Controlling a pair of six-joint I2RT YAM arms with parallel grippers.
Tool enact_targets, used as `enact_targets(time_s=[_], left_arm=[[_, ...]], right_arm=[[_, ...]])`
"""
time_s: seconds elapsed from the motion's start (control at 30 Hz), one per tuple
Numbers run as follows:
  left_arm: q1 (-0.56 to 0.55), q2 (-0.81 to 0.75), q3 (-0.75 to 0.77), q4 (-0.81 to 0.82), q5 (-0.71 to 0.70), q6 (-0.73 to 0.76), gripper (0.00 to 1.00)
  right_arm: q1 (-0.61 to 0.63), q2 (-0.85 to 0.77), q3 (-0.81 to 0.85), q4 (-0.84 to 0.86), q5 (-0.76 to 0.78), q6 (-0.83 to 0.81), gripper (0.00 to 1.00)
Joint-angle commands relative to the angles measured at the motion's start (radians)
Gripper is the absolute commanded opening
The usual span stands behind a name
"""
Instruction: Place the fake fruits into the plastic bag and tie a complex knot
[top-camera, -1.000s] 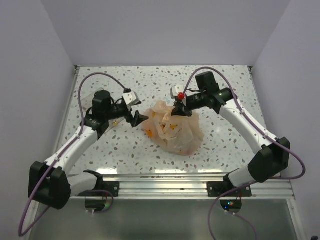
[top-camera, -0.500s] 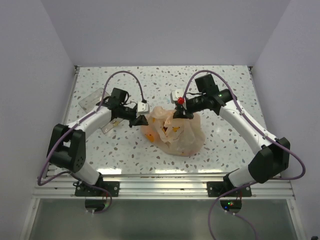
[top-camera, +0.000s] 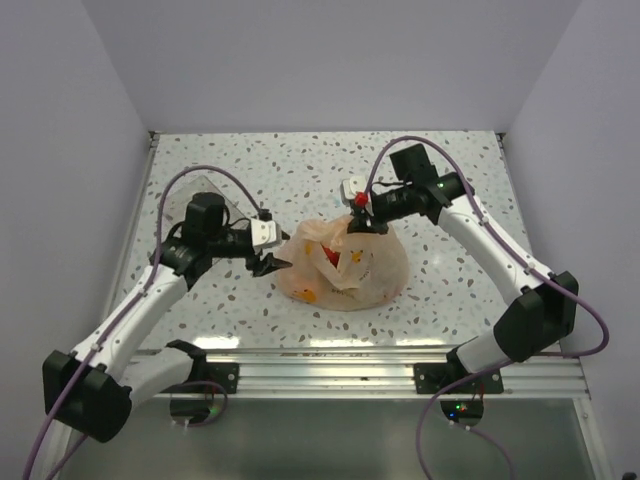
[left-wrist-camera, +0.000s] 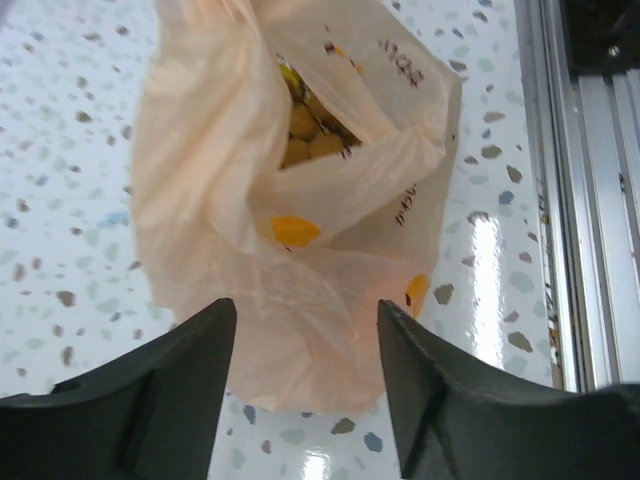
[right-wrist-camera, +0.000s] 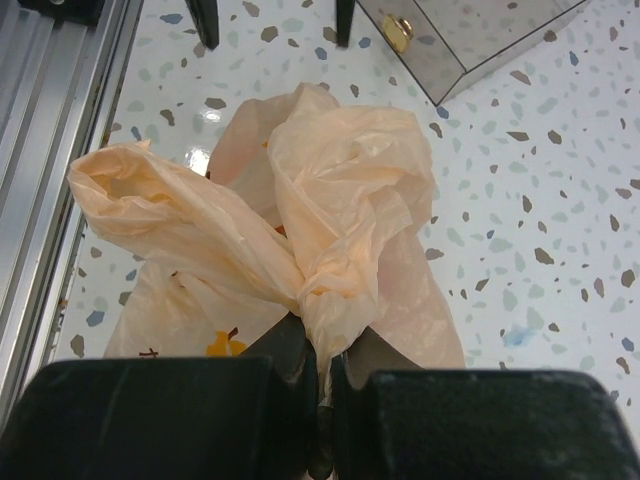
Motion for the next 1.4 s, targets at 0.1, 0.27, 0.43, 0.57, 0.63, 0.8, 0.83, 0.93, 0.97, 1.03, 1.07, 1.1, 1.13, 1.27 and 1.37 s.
enact_targets(time_s=[0.1, 0.27, 0.43, 0.57, 0.63, 0.8, 0.83, 0.93, 0.97, 1.03, 1.07, 1.1, 1.13, 1.27, 1.37], left_arm=[[-0.088, -0.077, 0.126, 0.226, -0.085, -0.138, 0.71], [-0.25, -0.07, 0.103, 0.36, -0.229, -0.079, 0.84], [-0.343, -0.03, 0.097, 0.452, -0.263, 0.02, 0.84], [-0.391, 0.01, 0.118, 0.417, -0.234, 0.091, 0.77], [-0.419, 0.028, 0.129, 0.392, -0.231, 0.123, 0.73], [-0.429, 0.039, 0.13, 0.354, -0.241, 0.119, 0.51], [-0.431, 0.033, 0.129, 0.363, -0.255, 0.096, 0.34], [-0.431, 0.015, 0.124, 0.349, -0.283, 0.074, 0.08], [-0.431, 0.007, 0.121, 0.341, -0.289, 0.071, 0.0], [-0.429, -0.02, 0.094, 0.332, -0.306, 0.05, 0.0], [-0.429, -0.028, 0.084, 0.328, -0.309, 0.039, 0.0], [-0.429, -0.039, 0.075, 0.321, -0.309, 0.033, 0.0], [-0.431, -0.056, 0.055, 0.317, -0.313, 0.03, 0.0], [-0.428, -0.086, 0.022, 0.276, -0.339, 0.03, 0.0], [-0.429, -0.114, -0.003, 0.269, -0.364, 0.021, 0.0]], right_arm=[[-0.003, -0.052, -0.026, -0.006, -0.027, 0.022, 0.0], [0.0, -0.066, -0.044, 0.025, -0.036, 0.055, 0.0], [0.0, -0.077, -0.051, 0.012, -0.041, 0.058, 0.0], [-0.002, -0.083, -0.061, 0.014, -0.046, 0.062, 0.0], [-0.002, -0.084, -0.058, 0.015, -0.044, 0.065, 0.0], [-0.002, -0.09, -0.054, 0.002, -0.038, 0.058, 0.0], [-0.002, -0.092, -0.054, 0.0, -0.036, 0.058, 0.0], [0.0, -0.095, -0.051, -0.02, -0.03, 0.047, 0.0], [-0.002, -0.098, -0.048, -0.021, -0.024, 0.047, 0.0], [0.0, -0.104, -0.049, -0.028, -0.006, 0.045, 0.0], [-0.002, -0.112, -0.054, -0.028, -0.004, 0.044, 0.0], [-0.003, -0.115, -0.054, -0.028, -0.003, 0.045, 0.0], [-0.003, -0.118, -0.055, -0.028, 0.0, 0.045, 0.01], [-0.003, -0.133, -0.057, -0.031, 0.022, 0.047, 0.02], [-0.005, -0.146, -0.055, -0.034, 0.04, 0.049, 0.02]])
